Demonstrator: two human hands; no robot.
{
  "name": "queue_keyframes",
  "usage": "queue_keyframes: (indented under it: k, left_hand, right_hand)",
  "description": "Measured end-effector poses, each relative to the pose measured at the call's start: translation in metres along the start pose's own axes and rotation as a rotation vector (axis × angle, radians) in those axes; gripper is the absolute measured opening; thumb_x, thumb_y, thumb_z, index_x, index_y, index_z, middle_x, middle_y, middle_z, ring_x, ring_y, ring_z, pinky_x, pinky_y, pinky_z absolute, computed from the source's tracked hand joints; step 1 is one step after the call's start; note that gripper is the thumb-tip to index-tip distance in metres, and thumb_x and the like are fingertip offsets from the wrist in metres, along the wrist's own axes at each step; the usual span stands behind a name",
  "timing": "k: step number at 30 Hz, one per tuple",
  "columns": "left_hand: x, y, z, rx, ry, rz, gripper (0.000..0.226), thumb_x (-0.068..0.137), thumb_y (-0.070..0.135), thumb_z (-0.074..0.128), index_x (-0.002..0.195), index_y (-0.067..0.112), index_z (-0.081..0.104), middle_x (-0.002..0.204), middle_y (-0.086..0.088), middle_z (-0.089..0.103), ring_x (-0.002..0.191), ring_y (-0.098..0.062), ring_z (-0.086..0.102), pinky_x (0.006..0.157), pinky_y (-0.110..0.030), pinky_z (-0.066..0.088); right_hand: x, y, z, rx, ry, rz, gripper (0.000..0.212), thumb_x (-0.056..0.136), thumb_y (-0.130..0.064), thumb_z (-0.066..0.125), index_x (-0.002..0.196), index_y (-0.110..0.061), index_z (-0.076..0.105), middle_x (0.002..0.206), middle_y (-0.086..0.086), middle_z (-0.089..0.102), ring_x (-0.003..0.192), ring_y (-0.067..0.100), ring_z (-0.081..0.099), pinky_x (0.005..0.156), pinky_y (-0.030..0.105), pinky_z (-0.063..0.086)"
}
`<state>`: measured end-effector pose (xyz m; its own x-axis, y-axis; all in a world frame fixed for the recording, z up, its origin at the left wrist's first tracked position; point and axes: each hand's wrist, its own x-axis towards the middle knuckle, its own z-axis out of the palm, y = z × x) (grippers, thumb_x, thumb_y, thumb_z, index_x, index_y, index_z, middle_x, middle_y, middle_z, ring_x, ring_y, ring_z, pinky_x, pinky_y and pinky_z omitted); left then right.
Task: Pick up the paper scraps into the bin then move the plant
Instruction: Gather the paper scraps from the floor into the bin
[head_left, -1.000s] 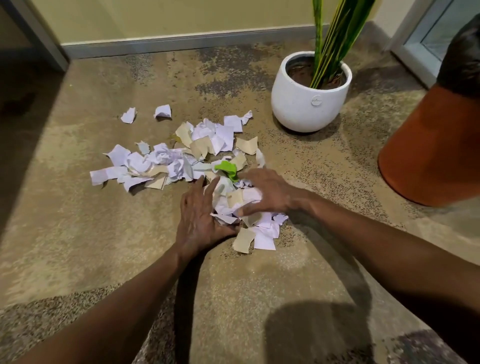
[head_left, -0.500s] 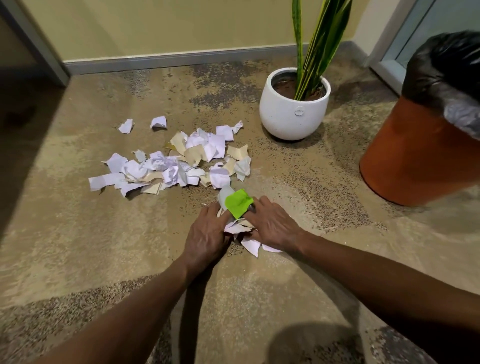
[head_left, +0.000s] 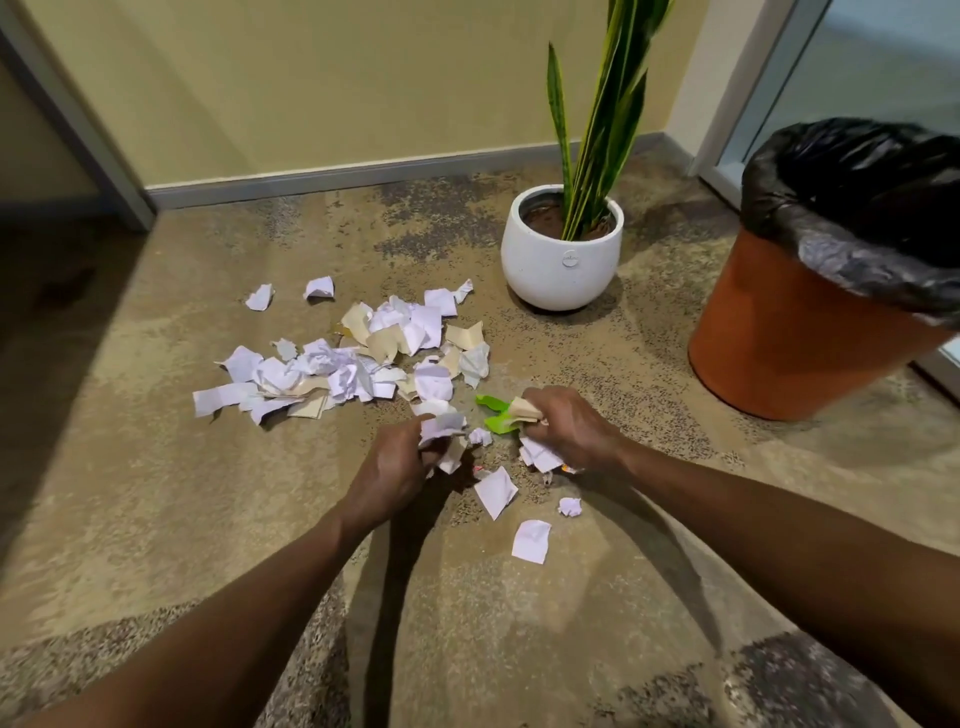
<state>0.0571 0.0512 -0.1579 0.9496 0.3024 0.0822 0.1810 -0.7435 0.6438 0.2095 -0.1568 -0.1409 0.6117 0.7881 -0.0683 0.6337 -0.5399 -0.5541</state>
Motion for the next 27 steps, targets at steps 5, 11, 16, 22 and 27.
queue_keyframes:
  k: [5,11,16,22,27]
  left_hand:
    - [0.023,0.025,-0.022,-0.154,0.062,-0.143,0.025,0.094,0.047,0.058,0.083,0.027,0.069,0.057,0.008,0.060,0.044,-0.005,0.050,0.045,-0.022,0.035]
    - [0.042,0.068,-0.043,-0.267,0.164,-0.233,0.053,0.089,0.058,0.060,0.061,0.018,0.038,0.051,0.000,0.032,0.041,-0.013,0.026,0.047,-0.027,0.021]
    - [0.052,0.112,-0.046,-0.467,0.195,-0.216,0.048,0.084,0.057,0.065,0.061,0.021,0.043,0.049,0.004,0.037,0.044,-0.015,0.029,0.050,-0.030,0.024]
    - [0.070,0.176,-0.040,-0.699,0.217,-0.123,0.029,0.088,0.049,0.065,0.093,0.022,0.073,0.076,0.004,0.073,0.054,-0.010,0.054,0.055,-0.031,0.043]
    - [0.100,0.244,-0.034,-0.863,0.186,-0.100,0.038,0.087,0.043,0.068,0.099,0.007,0.071,0.070,-0.005,0.063,0.054,-0.019,0.048,0.055,-0.031,0.036]
  right_hand:
    - [-0.004,-0.016,-0.036,0.223,0.107,0.051,0.026,0.091,-0.011,0.064,0.076,-0.030,0.054,0.072,-0.010,0.057,0.060,-0.001,0.051,0.049,0.008,0.038]
    - [-0.007,-0.028,-0.069,0.323,0.172,0.228,0.015,0.086,-0.019,0.067,0.079,-0.031,0.066,0.069,-0.017,0.061,0.053,-0.006,0.053,0.044,0.008,0.037]
    - [-0.018,-0.031,-0.093,0.498,0.184,0.315,0.006,0.090,-0.024,0.067,0.094,-0.024,0.071,0.077,-0.013,0.066,0.067,0.006,0.057,0.052,0.015,0.042]
    - [-0.027,-0.040,-0.137,0.811,0.310,0.393,0.015,0.093,-0.021,0.068,0.103,-0.010,0.069,0.083,-0.002,0.067,0.067,0.006,0.062,0.056,0.017,0.049]
    - [-0.030,-0.042,-0.198,0.985,0.535,0.471,0.021,0.093,-0.023,0.068,0.088,-0.002,0.069,0.067,0.002,0.067,0.050,0.010,0.059,0.045,0.020,0.042]
